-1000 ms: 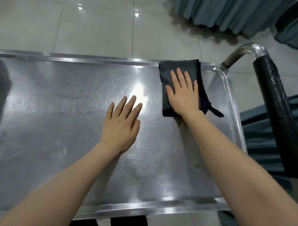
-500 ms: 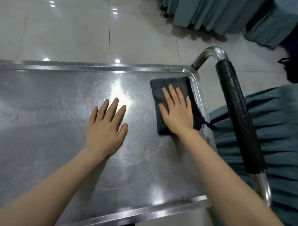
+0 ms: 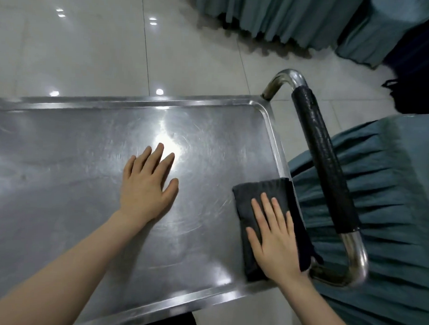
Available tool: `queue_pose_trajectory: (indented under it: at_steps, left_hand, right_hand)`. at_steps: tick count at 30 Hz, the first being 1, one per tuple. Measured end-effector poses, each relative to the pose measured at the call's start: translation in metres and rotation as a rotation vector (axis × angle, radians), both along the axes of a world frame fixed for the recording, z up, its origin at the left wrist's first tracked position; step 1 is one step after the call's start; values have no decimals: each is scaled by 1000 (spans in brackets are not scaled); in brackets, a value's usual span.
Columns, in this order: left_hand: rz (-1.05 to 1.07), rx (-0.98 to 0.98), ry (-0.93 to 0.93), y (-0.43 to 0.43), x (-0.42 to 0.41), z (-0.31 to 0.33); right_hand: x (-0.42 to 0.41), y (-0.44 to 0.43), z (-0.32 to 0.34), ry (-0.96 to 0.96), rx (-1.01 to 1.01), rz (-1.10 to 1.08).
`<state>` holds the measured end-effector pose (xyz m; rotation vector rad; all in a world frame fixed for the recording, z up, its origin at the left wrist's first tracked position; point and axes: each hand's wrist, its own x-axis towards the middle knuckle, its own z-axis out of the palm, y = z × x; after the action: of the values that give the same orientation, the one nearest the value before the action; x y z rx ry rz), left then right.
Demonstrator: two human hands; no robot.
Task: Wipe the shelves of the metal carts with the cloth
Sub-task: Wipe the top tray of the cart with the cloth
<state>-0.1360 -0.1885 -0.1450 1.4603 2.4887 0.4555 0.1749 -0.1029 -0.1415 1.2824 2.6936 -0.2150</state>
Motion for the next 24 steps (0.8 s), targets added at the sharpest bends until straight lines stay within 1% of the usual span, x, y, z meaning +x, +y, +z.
queue_pose_trajectory:
  at_steps: [2,4,5,8,10,12,13,15,17,18,20,21,22,24]
  left_hand:
    - [-70,2,-42,-3,-14,6]
    - [-111,-11,-8,-11,-41,8]
    - [-82,-27,27,-17,-58,7]
    - [104,-100,67,-40,-104,1]
    - [139,-124,93,-48,-114,-5]
    - [136,-121,107,-48,-115,-8]
    - [136,-117,106,-46,-115,-9]
    - [135,-112,101,-47,-118,-9]
    - [137,-100,93,-49,-119,-9]
    - [138,-91,87,-51,-120,-10]
    - [146,-77,82,-51,-119,-10]
    - [146,-75,82,-50,-119,-10]
    - [147,-73,83,-50,-118,-9]
    - [158,-64,81,-49,-118,-8]
  right_hand:
    - [-18,23,2,-2,6,-32]
    - [-51,58,1,15,49,-71]
    - [-71,78,0,20,71,-87]
    - [-136,141,0,19,95,-112]
    - [-179,170,-1,27,55,-159]
    - [-219,170,-5,59,21,-181]
    - [-240,158,-8,73,31,-135]
    - [-283,122,-11,115,37,61]
    - [-321,87,-12,144,-13,261]
    - [-333,76,-13,145,-36,324]
    - [-334,79,-13,138,-39,373]
    - [-324,89,-13,136,-17,346]
    - [-308,104,-15,134,13,277]
    - [-267,144,-14,117,72,67]
